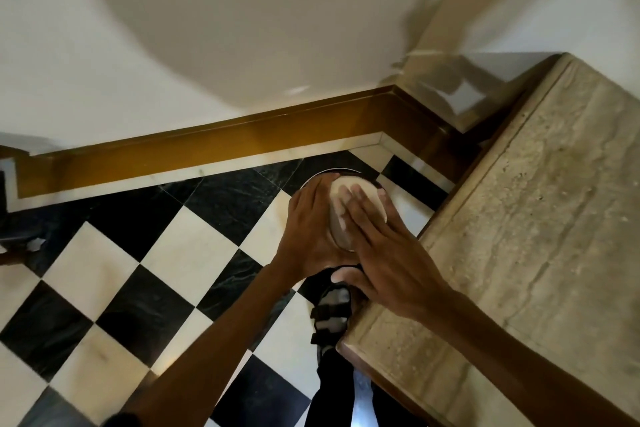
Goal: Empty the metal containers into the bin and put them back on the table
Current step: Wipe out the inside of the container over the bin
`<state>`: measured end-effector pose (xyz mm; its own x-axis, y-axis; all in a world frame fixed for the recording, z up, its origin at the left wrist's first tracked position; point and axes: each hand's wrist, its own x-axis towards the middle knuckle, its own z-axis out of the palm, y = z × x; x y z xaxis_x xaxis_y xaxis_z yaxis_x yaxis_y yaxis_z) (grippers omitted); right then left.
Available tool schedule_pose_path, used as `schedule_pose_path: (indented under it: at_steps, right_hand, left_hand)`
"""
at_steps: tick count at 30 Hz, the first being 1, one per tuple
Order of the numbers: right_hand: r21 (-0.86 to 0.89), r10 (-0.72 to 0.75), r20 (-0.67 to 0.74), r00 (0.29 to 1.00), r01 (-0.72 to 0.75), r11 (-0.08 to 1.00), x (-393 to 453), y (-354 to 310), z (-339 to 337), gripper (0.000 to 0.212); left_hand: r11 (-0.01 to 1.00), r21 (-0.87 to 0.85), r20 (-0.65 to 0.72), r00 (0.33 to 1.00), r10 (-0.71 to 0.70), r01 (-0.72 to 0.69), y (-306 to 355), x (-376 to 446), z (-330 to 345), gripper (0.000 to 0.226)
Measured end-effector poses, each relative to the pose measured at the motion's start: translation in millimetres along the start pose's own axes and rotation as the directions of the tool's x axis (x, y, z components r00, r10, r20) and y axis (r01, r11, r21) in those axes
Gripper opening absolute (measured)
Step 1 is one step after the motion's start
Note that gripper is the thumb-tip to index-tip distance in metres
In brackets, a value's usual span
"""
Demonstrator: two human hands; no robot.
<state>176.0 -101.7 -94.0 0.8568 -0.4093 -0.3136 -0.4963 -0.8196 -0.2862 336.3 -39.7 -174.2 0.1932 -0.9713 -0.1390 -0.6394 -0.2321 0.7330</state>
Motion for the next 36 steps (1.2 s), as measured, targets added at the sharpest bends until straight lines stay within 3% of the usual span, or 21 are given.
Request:
schedule_pose_path:
  at_steps: [2,5,9,13,16,21,24,27,33,36]
  right_hand:
    - [0.008,0.038,-0.044,0.998,-0.038,0.999,-2.9,-4.7,-2.8,0.094]
    - [-0.030,-0.003,0.068,0.998,0.005,1.000,-6.5,-3.3,6.7,0.096]
    - [0.021,0.055,-0.002,0.998,-0.055,0.998,-8.8,-7.6,5.5,0.093]
    - [-0.007,-0.003,0.069,0.998,0.004,1.000,-8.9,-8.6,11.5,0.099]
    - [0.028,0.038,-0.028,0.999,-0.037,0.999,-6.8,-14.1,6.7,0.094]
    - [0.017,0.051,0.001,0.999,-0.051,0.999,-8.9,-12.0,8.2,0.096]
    - [0.021,0.074,-0.085,0.994,-0.072,0.997,-8.6,-13.8,4.7,0.093]
    - [-0.052,0.049,0.005,0.999,-0.048,0.997,-9.3,-12.9,9.0,0.100]
    - [-0.041,0.046,-0.025,0.999,-0.047,0.998,-6.8,-16.5,11.1,0.095]
    - [0.036,0.106,-0.090,0.990,-0.104,0.994,-7.2,-18.7,11.7,0.091]
  left_hand:
    - [0.999,0.010,0.027,0.999,-0.039,0.039,1.7,-1.3,-0.2,0.106]
    - [0.998,0.052,0.046,0.998,-0.037,0.035,7.8,0.0,2.3,0.105]
    - [0.998,0.022,0.053,0.997,-0.057,0.056,-1.5,-9.0,7.7,0.116]
    - [0.999,0.028,0.039,0.999,-0.017,0.016,-5.3,-11.2,11.7,0.111]
    - [0.997,0.072,0.084,0.996,-0.026,0.020,-12.4,-12.4,8.7,0.112]
    - [0.986,0.007,-0.164,0.973,0.164,-0.166,24.7,-2.7,-4.6,0.084]
    - [0.999,0.014,0.012,0.999,0.040,-0.041,8.8,-8.8,-0.2,0.110]
    - [0.999,0.038,0.055,0.998,-0.029,0.027,-4.0,-11.3,8.6,0.119]
    - [1.000,-0.002,0.020,1.000,-0.006,0.006,5.4,-7.6,2.4,0.109]
    - [1.000,0.015,0.029,1.000,0.007,-0.007,10.1,-8.1,-7.0,0.118]
